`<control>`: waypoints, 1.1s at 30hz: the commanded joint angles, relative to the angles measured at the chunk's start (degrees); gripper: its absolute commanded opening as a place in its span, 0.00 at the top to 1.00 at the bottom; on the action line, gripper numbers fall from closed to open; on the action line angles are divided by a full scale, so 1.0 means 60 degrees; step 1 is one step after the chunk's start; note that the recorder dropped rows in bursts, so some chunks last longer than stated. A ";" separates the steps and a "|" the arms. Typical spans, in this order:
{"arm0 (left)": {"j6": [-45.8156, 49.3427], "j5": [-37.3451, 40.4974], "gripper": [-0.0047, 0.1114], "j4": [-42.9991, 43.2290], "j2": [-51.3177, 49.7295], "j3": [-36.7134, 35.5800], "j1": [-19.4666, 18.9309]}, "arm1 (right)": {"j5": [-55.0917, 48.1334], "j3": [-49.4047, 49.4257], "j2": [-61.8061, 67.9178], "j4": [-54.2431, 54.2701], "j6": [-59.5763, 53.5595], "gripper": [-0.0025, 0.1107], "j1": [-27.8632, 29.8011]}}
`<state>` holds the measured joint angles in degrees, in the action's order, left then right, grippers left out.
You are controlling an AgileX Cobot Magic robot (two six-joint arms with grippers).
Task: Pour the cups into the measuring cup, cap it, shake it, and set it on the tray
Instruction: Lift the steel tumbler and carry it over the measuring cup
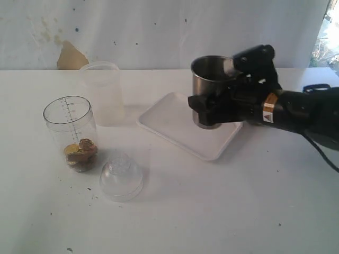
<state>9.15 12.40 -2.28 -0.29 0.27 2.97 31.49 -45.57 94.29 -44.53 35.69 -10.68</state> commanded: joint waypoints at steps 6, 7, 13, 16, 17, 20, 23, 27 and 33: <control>-0.0016 -0.0127 0.96 0.0000 0.0048 -0.0046 -0.0001 | -0.1364 -0.2901 0.0992 0.0126 0.0572 0.98 -0.1729; -0.0016 -0.0127 0.96 0.0000 0.0048 -0.0046 -0.0001 | -0.1473 -0.3137 0.1184 0.0126 0.0591 0.98 -0.1841; -0.0016 -0.0127 0.96 0.0000 0.0048 -0.0046 -0.0001 | -0.2409 -0.4670 0.2217 0.0126 0.0591 0.98 -0.2692; -0.0016 -0.0127 0.96 0.0000 0.0048 -0.0046 -0.0001 | -0.2901 -0.5296 0.2675 0.0126 0.0571 0.98 -0.3042; -0.0016 -0.0127 0.96 0.0000 0.0048 -0.0046 -0.0001 | -0.3083 -0.5505 0.2803 0.0126 0.0518 0.98 -0.3145; -0.0016 -0.0127 0.96 0.0000 0.0048 -0.0046 -0.0001 | -0.3548 -0.6003 0.3100 0.0126 0.0421 0.98 -0.3370; -0.0016 -0.0127 0.96 0.0000 0.0048 -0.0046 -0.0001 | -0.3937 -0.6361 0.3310 0.0126 0.0070 0.98 -0.3572; -0.0016 -0.0127 0.96 0.0000 0.0048 -0.0046 -0.0001 | -0.4422 -0.6595 0.3430 0.0109 -0.0487 0.98 -0.3815; -0.0016 -0.0127 0.96 0.0000 0.0048 -0.0046 -0.0001 | -0.4736 -0.6632 0.3430 0.0109 -0.1042 0.98 -0.3928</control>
<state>9.15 12.40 -2.28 -0.29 0.27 2.97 1.86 -84.34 115.65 -43.99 31.27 -34.16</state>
